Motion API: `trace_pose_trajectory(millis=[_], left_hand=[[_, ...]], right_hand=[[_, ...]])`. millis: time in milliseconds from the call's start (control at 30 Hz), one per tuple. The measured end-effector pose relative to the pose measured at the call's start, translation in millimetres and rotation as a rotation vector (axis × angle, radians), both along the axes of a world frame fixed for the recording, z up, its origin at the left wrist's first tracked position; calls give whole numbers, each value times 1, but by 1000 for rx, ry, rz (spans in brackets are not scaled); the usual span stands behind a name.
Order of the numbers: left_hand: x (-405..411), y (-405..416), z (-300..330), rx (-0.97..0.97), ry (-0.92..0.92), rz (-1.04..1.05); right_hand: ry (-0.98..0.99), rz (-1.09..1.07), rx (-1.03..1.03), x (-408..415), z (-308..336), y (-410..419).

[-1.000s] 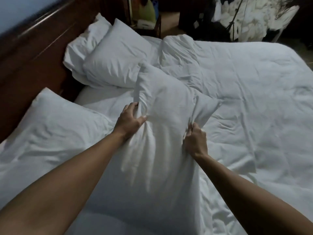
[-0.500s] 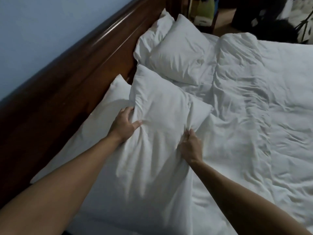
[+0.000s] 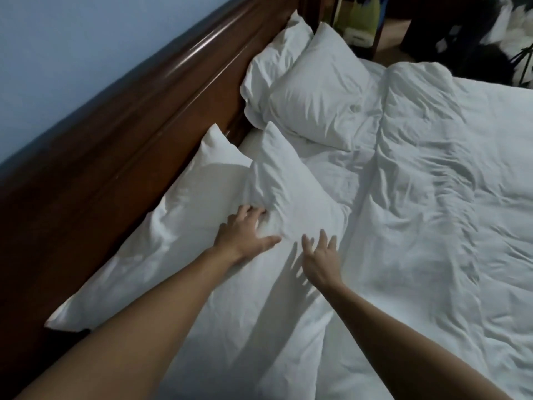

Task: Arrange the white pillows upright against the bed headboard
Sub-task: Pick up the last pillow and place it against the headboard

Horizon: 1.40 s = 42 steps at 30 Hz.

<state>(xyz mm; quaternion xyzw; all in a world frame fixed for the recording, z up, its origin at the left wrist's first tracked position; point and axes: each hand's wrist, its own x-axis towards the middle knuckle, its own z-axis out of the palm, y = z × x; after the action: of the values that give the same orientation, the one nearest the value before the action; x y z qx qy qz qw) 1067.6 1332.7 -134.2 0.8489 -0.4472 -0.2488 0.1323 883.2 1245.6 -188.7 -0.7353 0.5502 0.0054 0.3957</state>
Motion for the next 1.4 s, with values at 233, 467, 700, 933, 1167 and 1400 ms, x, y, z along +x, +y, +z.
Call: trace_pose_trajectory(millis=[233, 467, 700, 933, 1167, 1400], left_hand=[[-1, -5, -18, -129, -156, 82], [15, -5, -55, -57, -216, 27], [-7, 12, -24, -105, -309, -29], [-18, 51, -22, 19, -360, -132], [-19, 80, -42, 31, -345, -114], [-13, 72, -58, 39, -363, -153]], right_hand=[[-116, 74, 13, 47, 0, 8], [-14, 87, -8, 70, -38, 12], [-159, 55, -239, 78, -2, -34], [-51, 309, -305, 126, -5, -58], [9, 310, -294, 137, -17, -56], [58, 323, -315, 139, -24, -61]])
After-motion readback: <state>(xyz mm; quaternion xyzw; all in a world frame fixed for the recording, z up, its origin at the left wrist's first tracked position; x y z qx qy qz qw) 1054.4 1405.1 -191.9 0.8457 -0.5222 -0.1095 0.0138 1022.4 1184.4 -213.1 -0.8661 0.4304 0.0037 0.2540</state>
